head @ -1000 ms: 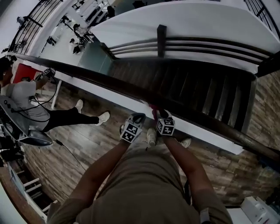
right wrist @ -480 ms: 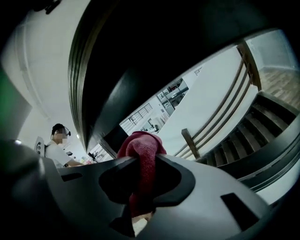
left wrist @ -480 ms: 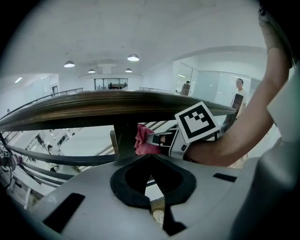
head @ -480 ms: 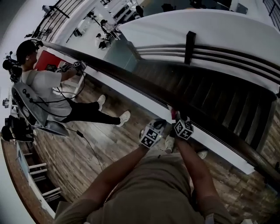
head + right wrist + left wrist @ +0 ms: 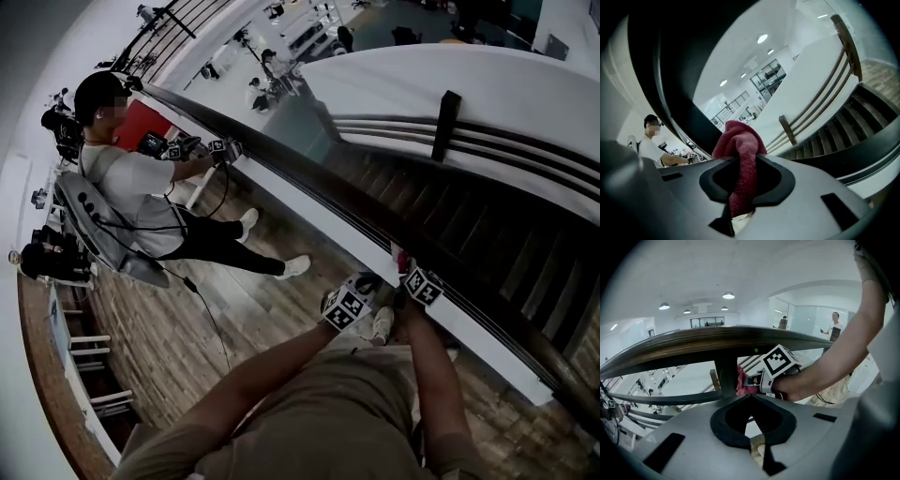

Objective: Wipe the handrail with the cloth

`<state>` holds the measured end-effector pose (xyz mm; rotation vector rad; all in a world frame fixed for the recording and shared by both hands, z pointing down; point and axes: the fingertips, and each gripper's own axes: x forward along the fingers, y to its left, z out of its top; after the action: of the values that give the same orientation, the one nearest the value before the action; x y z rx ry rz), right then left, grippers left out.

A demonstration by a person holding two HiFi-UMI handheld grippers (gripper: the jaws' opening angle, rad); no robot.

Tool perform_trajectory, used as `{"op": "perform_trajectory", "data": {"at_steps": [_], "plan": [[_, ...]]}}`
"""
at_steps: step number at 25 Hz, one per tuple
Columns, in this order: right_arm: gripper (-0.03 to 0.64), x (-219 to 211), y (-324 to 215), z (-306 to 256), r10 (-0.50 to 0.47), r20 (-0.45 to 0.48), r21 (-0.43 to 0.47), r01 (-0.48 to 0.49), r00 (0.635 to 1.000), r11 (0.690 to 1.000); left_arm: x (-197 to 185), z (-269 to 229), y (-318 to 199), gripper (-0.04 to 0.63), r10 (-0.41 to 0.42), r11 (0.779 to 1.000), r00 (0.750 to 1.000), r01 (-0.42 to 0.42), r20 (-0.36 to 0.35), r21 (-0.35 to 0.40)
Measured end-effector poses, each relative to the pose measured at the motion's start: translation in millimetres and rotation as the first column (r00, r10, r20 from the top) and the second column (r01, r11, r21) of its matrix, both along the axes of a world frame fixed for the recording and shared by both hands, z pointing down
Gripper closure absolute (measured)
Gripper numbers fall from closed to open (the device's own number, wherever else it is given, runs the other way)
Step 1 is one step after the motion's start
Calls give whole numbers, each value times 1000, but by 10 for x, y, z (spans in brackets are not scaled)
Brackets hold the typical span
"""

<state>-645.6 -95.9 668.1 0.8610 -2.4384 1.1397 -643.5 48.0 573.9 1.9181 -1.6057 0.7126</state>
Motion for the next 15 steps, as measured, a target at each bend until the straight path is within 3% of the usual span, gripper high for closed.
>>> {"op": "perform_trajectory", "data": {"at_steps": [4,9,15], "plan": [[540,141,40,195,-30,-26,-2,30,999,1000,190,115,89,580,25,1000,1000,-25,-4,-12],[540,-15,78,96,-48,-46,8,48,998,999,151,56,140,580,58,998,998,-58,-7,-18],[540,328,-118,132,-18,-77,22,20,997,1000,365,122,-91,580,100,995,995,-100,-9,-20]]}}
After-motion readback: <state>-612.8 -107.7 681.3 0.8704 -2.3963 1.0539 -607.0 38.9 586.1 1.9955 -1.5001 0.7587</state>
